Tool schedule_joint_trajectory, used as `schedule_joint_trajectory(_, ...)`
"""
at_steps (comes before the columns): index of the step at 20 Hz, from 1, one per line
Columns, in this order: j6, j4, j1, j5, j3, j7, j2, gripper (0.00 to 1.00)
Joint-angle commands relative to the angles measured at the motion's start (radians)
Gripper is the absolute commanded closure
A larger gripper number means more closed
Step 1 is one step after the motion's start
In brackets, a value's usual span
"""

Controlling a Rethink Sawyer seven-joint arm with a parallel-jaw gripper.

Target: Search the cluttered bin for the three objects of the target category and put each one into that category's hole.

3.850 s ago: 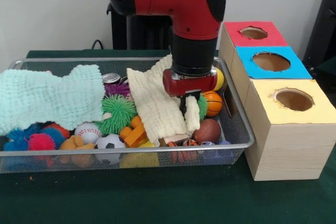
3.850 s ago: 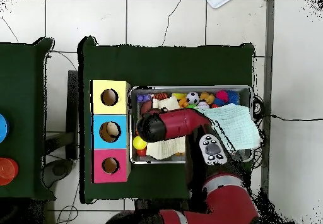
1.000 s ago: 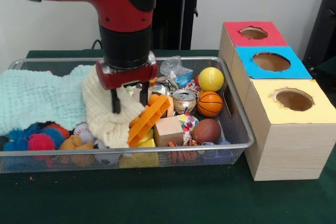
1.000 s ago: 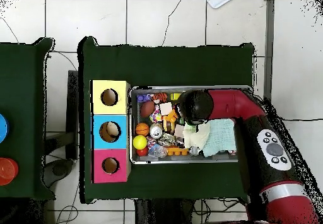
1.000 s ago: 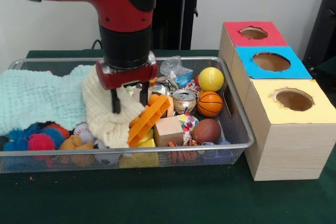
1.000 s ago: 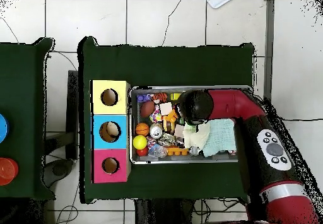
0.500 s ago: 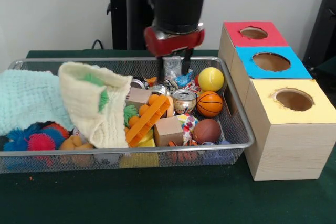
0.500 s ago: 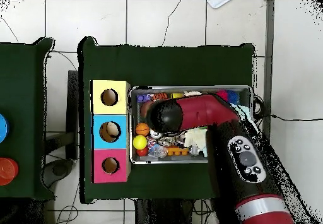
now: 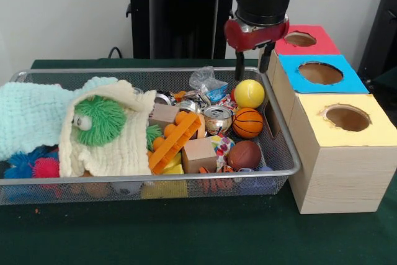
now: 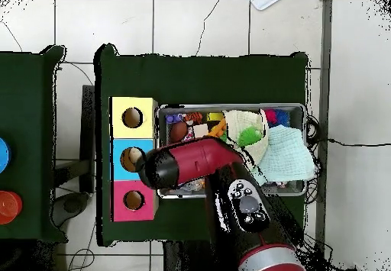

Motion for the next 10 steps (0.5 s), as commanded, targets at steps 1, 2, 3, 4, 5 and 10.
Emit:
schedule_joint_trajectory(1, -0.161, 0.126, 0.037, -0.023, -0.167, 0.318, 0.074, 0.0)
schedule_joint_trajectory(2, -0.178, 0.13, 0.037, -0.026, -0.178, 0.312, 0.078, 0.0)
schedule_joint_trajectory(3, -0.194, 0.136, 0.038, -0.031, -0.189, 0.306, 0.08, 0.0)
schedule_joint_trajectory(4, -0.21, 0.143, 0.039, -0.036, -0.2, 0.301, 0.082, 0.0)
schedule_joint_trajectory(5, -0.215, 0.139, 0.045, -0.046, -0.216, 0.296, 0.082, 0.0)
schedule_joint_trajectory(10, -0.204, 0.122, 0.059, -0.059, -0.267, 0.242, 0.077, 0.0)
